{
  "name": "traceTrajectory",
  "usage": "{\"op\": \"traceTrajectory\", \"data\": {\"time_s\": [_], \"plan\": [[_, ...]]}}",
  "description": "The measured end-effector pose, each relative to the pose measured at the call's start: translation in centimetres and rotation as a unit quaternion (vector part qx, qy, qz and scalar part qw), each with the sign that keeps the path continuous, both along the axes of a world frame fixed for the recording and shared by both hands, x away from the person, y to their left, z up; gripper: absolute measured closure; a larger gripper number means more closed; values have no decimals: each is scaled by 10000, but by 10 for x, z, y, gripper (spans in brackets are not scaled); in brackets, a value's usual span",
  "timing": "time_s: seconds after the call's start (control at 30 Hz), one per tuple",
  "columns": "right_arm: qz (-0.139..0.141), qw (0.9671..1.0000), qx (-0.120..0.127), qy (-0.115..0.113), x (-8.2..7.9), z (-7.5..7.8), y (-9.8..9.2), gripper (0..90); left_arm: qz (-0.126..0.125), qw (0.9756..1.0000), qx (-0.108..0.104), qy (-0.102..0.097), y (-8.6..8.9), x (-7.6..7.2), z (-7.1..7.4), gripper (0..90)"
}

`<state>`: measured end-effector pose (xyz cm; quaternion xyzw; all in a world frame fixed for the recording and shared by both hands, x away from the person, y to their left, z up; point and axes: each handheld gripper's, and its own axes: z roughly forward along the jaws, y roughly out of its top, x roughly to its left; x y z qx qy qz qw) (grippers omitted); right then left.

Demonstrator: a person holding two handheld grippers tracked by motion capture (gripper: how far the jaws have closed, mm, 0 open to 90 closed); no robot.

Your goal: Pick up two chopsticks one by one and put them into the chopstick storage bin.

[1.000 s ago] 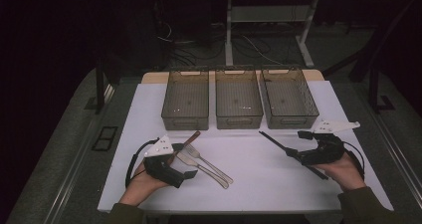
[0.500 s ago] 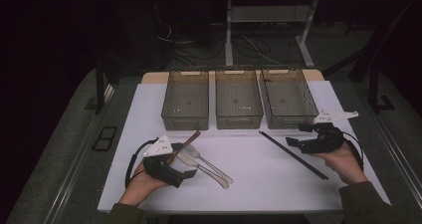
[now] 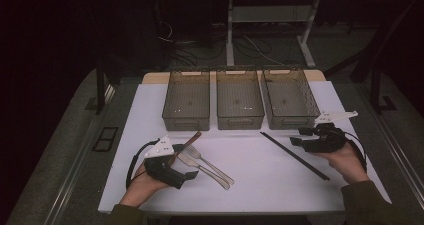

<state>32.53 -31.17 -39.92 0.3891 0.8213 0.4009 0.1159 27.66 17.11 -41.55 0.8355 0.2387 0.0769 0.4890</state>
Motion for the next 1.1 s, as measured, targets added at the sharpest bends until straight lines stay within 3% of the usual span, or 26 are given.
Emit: {"op": "traceTrajectory", "data": {"time_s": [0.7,1.1], "plan": [[128,9975,-566,412,0,-17,-1,719,28,10000,-12,2,2,-1,1,0],[235,9940,-793,709,-1,-26,0,798,38,10000,-25,4,2,-1,0,0]]}}
